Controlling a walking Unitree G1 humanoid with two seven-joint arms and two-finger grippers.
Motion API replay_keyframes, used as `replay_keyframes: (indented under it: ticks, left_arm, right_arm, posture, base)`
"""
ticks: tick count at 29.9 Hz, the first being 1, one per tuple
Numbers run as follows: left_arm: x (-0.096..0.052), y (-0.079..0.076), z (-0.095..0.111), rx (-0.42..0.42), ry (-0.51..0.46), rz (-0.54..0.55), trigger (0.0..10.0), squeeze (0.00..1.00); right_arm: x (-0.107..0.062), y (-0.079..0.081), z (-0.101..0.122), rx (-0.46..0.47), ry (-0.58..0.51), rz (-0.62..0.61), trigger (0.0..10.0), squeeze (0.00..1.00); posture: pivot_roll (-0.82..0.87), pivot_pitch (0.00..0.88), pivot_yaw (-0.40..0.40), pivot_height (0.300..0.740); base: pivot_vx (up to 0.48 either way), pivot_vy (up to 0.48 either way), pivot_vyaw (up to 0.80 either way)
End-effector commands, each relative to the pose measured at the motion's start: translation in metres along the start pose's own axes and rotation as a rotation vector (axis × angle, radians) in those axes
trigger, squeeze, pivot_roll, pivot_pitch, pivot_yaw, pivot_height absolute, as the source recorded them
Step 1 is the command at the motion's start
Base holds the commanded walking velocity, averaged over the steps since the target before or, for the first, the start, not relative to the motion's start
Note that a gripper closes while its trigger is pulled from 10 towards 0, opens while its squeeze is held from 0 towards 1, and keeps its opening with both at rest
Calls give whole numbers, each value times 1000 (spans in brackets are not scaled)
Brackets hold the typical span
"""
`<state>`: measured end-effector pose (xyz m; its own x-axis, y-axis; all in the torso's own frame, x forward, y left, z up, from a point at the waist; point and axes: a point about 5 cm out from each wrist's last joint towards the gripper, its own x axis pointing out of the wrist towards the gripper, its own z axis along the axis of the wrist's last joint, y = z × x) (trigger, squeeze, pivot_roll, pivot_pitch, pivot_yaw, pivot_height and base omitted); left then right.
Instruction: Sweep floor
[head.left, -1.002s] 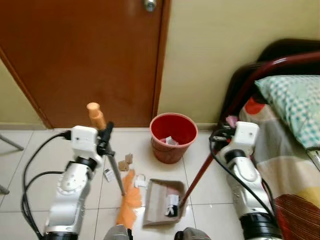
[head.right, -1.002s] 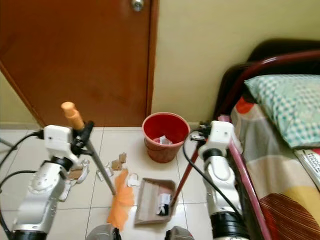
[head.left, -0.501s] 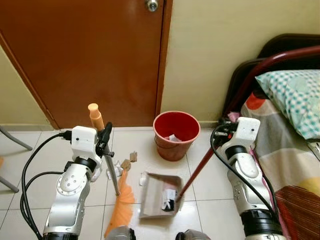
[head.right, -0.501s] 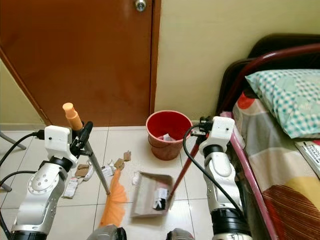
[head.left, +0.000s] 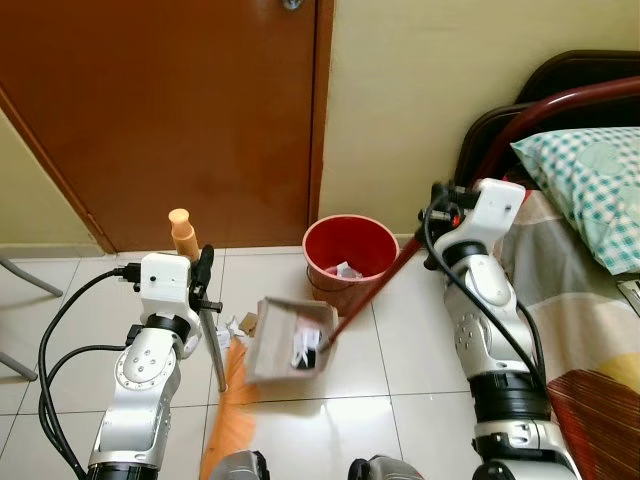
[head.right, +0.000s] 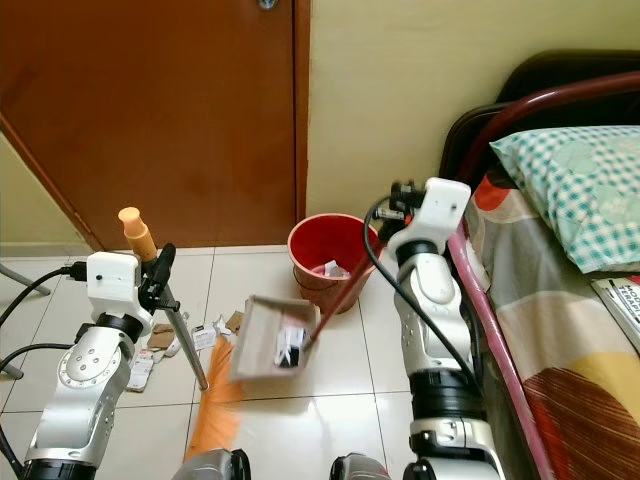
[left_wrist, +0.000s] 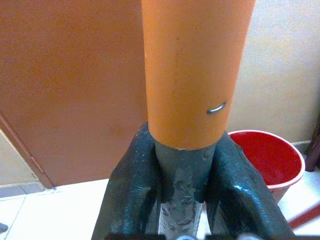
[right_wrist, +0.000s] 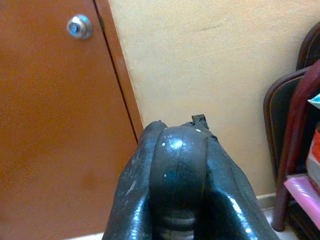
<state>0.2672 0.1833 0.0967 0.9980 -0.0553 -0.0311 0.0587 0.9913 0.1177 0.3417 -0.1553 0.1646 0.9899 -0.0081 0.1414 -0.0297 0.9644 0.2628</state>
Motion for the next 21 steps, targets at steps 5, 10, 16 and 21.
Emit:
replay_keyframes:
  ticks: [5,10,16,21]
  left_arm:
    - [1,-2,-5,23,30,-1,10000,0]
    - [3,-3,-3,13,20,-4,10000,0]
    - [1,-4,-4,11,22,-3,10000,0]
    - [1,-6,-4,6,22,-9,10000,0]
  right_arm:
    - [19,12,36,105,-93,53,10000,0]
    - [37,13,74,139,-195,65,10000,0]
    - [47,16,119,119,-324,90,10000,0]
    - [46,15,146,-18,-438,120,10000,0]
  posture:
    - [-1,74,-30,740]
    - [5,77,-32,740]
    - [9,80,-37,740]
    - [7,82,-36,740]
  base:
    - [0,0,0]
    - [0,0,0]
    - [0,0,0]
    - [0,0,0]
